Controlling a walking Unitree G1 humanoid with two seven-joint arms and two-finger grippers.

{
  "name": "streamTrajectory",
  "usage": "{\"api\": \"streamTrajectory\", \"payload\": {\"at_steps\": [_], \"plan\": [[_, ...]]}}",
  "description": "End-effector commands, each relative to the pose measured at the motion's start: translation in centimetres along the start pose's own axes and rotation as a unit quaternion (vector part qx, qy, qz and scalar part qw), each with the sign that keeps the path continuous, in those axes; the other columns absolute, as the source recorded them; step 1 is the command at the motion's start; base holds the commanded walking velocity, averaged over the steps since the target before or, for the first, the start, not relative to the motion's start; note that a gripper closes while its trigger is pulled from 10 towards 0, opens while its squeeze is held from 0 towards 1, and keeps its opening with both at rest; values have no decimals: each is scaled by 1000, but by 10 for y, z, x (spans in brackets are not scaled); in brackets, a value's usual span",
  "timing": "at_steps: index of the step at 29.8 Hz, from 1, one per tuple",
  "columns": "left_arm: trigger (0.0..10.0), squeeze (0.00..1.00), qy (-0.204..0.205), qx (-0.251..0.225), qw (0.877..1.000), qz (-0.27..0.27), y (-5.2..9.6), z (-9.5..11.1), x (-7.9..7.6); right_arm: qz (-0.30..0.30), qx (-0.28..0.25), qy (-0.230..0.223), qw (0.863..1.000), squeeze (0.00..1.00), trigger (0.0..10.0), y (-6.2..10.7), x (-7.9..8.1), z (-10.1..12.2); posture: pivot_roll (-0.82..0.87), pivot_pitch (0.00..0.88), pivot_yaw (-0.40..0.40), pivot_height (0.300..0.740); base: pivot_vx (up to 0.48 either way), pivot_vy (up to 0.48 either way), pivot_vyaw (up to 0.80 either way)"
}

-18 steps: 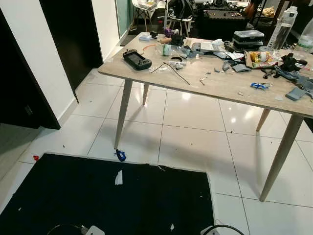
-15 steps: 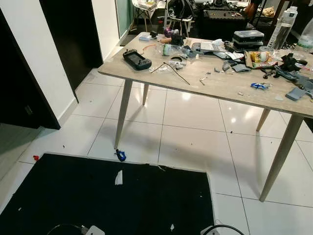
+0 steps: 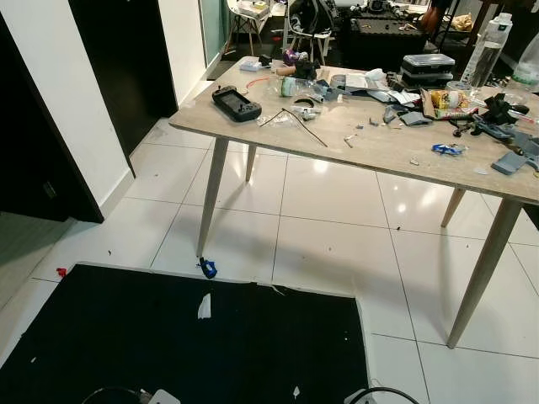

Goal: Picking trash to rubbish bin

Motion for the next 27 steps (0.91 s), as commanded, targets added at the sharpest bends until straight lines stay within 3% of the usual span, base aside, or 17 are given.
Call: {"api": "streamTrajectory", "payload": {"at_steps": [1, 13, 19, 25, 27], "plan": [[10000, 0, 4, 7, 1000, 1, 0, -5, 0, 11, -3, 7, 1000, 0, 10000, -1, 7, 2, 48, 3, 5, 740, 0, 0, 0], [10000, 0, 35, 15, 998, 45, 4, -15, 25, 14, 3, 39, 999, 0, 10000, -1, 9, 1, 104, 23, -14, 740, 0, 0, 0], [10000, 0, 55, 32, 996, 68, 8, -33, 36, 12, 8, 48, 999, 0, 10000, -1, 9, -2, 122, 19, -14, 740, 0, 0, 0], [10000, 0, 73, 32, 993, 92, 11, -36, 49, 9, -1, 55, 998, 0, 10000, -1, 6, 8, 130, 9, -10, 740, 0, 0, 0], [10000, 0, 80, 23, 991, 106, 12, -29, 61, -2, -13, 53, 999, 0, 10000, 0, -2, 21, 127, 12, -7, 740, 0, 0, 0]]}}
Point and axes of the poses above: a point about 5 cm out from each wrist's last joint towards the gripper, its own y axis pointing back from the gripper into the wrist, its own z axis along the axis of the wrist's last joint, x = y × z, the point moved 2 cm from there along -y, pointing out of the wrist towards the gripper, and after that the axes turned 6 degrees about -y, right-handed, at the moved point
